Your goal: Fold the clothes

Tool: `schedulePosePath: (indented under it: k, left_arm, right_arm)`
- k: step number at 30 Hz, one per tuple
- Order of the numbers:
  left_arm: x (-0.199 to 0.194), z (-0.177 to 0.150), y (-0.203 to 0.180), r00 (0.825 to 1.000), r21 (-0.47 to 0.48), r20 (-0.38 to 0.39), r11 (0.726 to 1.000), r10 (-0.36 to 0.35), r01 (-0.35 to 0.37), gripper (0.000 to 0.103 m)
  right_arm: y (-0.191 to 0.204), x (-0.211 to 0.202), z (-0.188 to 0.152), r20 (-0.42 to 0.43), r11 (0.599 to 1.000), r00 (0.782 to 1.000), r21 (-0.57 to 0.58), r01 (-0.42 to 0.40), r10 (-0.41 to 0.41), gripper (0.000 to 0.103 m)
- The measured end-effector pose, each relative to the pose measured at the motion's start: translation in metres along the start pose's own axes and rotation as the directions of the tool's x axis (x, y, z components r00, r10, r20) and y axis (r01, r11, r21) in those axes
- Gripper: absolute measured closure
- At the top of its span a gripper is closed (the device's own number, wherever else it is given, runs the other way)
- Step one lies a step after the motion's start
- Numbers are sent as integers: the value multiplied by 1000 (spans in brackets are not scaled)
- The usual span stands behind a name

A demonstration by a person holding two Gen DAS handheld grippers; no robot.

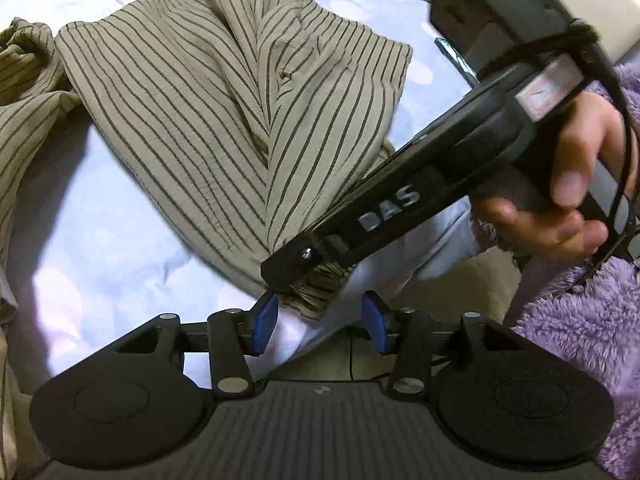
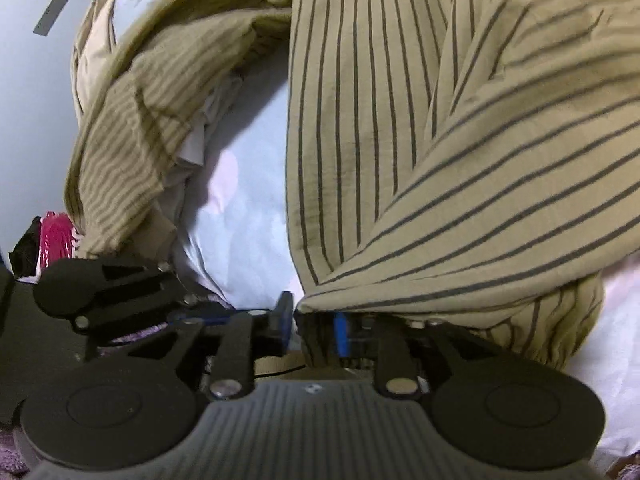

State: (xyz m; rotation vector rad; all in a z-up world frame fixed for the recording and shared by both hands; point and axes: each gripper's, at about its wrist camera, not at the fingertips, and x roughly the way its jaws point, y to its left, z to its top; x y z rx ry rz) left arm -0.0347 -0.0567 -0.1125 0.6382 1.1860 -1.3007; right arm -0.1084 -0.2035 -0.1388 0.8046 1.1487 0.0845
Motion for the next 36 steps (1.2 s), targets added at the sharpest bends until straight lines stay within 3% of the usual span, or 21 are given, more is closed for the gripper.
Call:
schedulePosePath:
  k: [7,10,12,14,20,24,36]
  left_arm:
    - [-4,6,10,998,-87,44,995,-47,51,59]
    - [6,12,14,999,-113,29,993,-30,33,61]
    - [14,15,18,1000,-132,9,991,-16,17,80]
    - [19,15,23,1000,-167,-27,986,-11,6,88]
    - [29,15,29,995,-209,-96,978,2,-22,93]
    - [44,21,32,988,-229,-155,973,5,-41,93]
    - [70,32,37,971,-230,-239,972,0,-56,93]
  right_arm:
    - [-13,-53,-1,85,997,993,-9,80,-79,62]
    - [-19,-76,-1,122,993,986,-9,116,-114,61]
    - [-23,-91,-1,146,990,980,-9,140,-137,61]
    - [-42,-106,4,162,982,969,47,184,-189,61]
    - [-104,-151,23,180,917,915,250,312,-361,61]
    - [-136,-163,39,163,872,892,344,349,-422,61]
    - [-206,-153,65,103,769,863,513,380,-495,62]
